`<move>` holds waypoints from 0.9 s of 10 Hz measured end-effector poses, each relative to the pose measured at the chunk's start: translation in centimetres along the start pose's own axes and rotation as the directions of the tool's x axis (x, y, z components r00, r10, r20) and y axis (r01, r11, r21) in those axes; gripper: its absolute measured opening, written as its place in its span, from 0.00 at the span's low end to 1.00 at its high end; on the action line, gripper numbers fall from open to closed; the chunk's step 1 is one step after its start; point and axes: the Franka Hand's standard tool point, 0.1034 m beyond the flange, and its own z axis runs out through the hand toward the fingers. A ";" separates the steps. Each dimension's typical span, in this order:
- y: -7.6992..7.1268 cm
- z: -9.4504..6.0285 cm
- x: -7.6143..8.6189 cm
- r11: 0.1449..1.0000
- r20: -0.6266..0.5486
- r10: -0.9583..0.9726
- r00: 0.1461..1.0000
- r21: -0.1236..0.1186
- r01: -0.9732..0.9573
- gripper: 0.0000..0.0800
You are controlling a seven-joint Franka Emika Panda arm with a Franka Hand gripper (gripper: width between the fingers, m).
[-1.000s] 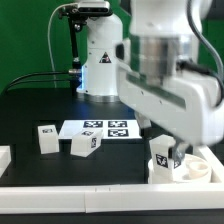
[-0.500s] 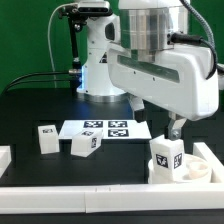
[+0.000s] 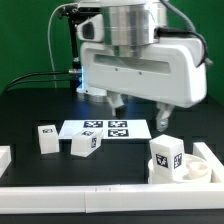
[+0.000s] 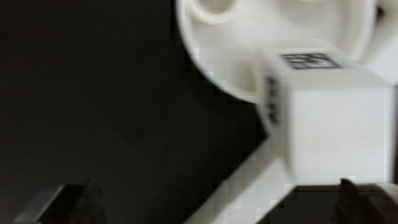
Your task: Assemble stool
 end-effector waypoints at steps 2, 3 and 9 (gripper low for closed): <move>0.2 0.2 -0.3 0.995 0.024 -0.096 0.995 -0.014 0.096 0.81; 0.1 0.2 -0.2 0.980 0.022 -0.196 0.980 -0.010 0.196 0.81; 5.6 1.4 0.5 0.937 0.139 -0.350 0.927 0.039 0.348 0.81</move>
Offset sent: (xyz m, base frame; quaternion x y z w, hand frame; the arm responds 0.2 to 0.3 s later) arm 0.0000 0.0000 0.0000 0.0000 0.0000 -0.1938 0.9810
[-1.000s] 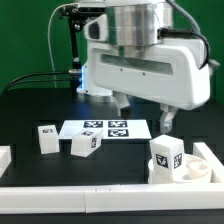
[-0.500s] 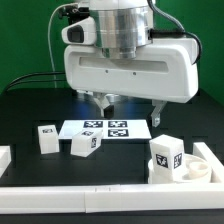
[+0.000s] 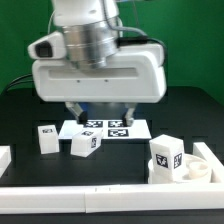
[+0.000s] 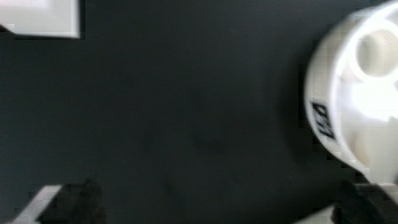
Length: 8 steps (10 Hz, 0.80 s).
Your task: Assemble stool
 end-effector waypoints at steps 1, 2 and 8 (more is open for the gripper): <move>0.6 0.1 -0.7 1.000 0.057 0.001 0.998 0.003 -0.001 0.81; 0.7 0.0 -1.0 1.000 0.129 0.013 0.992 0.004 -0.014 0.81; 6.1 2.2 -1.8 0.997 0.521 0.060 0.852 0.004 -0.073 0.81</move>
Offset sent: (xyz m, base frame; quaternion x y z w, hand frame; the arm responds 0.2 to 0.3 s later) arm 0.0000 0.0000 0.0000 0.0000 -0.1938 0.0000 0.9810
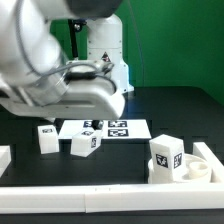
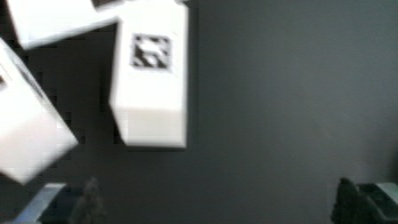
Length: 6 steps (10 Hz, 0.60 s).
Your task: Assemble stool
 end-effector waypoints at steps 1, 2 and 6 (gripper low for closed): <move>1.1 0.8 0.2 1.000 0.107 0.027 0.994 0.005 -0.028 0.81; 1.1 0.9 0.4 1.000 0.150 0.031 0.988 -0.003 -0.031 0.81; 0.8 2.9 -0.3 0.999 0.188 0.032 0.982 -0.010 -0.031 0.81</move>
Offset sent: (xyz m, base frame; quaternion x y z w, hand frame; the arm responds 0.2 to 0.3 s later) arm 0.0000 0.0000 0.0000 0.0000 0.0000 0.0000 1.0000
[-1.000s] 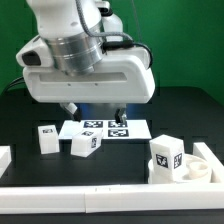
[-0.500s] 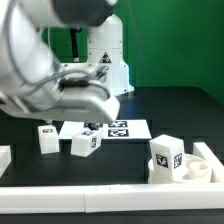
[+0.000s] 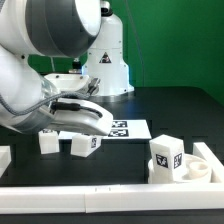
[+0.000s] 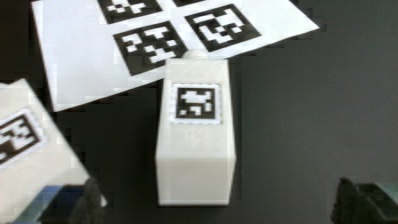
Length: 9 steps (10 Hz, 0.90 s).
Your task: Assemble stool
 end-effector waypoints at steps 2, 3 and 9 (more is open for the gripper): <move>-0.2 2.0 -0.6 1.000 0.028 0.012 1.000 -0.009 -0.012 0.81; -0.2 2.0 -0.6 1.000 0.028 0.011 1.000 -0.010 -0.010 0.81; -0.1 4.6 0.1 0.999 0.056 0.027 0.998 -0.021 -0.026 0.81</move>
Offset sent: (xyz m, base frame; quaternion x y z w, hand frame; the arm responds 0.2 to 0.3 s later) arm 0.0000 0.0000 0.0000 0.0000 0.0000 0.0000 1.0000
